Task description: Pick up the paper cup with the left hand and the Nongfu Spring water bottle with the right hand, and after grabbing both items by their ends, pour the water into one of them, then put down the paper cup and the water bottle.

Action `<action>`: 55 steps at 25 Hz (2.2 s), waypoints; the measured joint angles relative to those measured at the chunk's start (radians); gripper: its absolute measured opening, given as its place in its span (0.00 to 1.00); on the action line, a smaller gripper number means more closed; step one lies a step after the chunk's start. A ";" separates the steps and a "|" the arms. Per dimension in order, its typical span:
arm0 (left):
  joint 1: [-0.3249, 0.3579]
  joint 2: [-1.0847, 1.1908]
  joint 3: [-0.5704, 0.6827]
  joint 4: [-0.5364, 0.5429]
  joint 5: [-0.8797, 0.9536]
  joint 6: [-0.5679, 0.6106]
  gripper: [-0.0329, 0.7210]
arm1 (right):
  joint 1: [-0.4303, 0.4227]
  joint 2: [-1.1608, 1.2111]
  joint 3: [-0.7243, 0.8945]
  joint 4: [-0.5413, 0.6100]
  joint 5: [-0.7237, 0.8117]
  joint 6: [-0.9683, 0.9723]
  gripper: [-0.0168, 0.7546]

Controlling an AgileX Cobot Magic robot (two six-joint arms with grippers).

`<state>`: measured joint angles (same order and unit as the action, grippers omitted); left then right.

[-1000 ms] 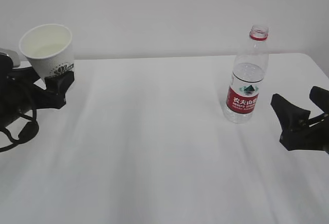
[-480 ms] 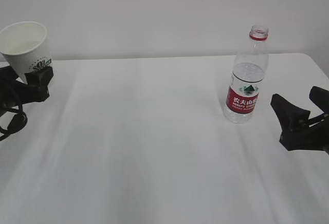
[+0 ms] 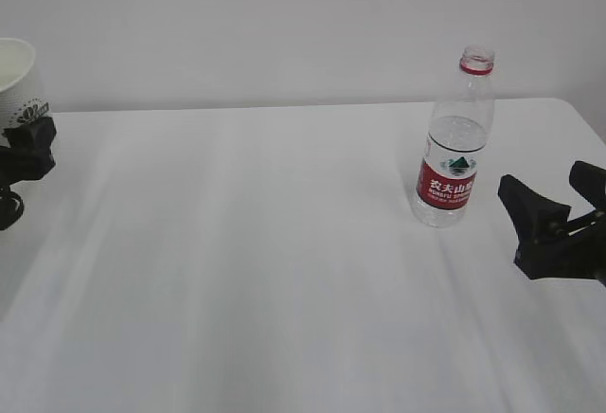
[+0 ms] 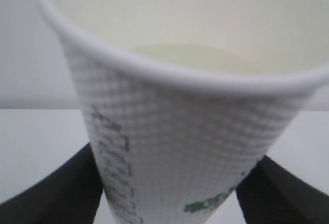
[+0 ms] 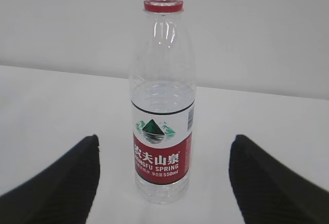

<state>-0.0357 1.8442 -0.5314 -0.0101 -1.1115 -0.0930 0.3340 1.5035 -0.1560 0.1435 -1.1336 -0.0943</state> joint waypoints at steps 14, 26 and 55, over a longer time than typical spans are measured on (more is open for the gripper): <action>0.036 0.000 0.000 -0.023 0.013 -0.056 0.77 | 0.000 0.000 0.000 0.000 0.006 0.000 0.79; 0.043 0.052 0.000 -0.023 0.018 -0.056 0.75 | 0.000 0.000 0.000 -0.003 0.020 0.000 0.79; 0.043 0.162 0.000 0.021 0.001 -0.056 0.74 | 0.000 0.000 0.000 -0.008 0.039 0.000 0.79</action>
<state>0.0073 2.0063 -0.5314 0.0107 -1.1101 -0.1487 0.3340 1.5035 -0.1560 0.1356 -1.0941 -0.0943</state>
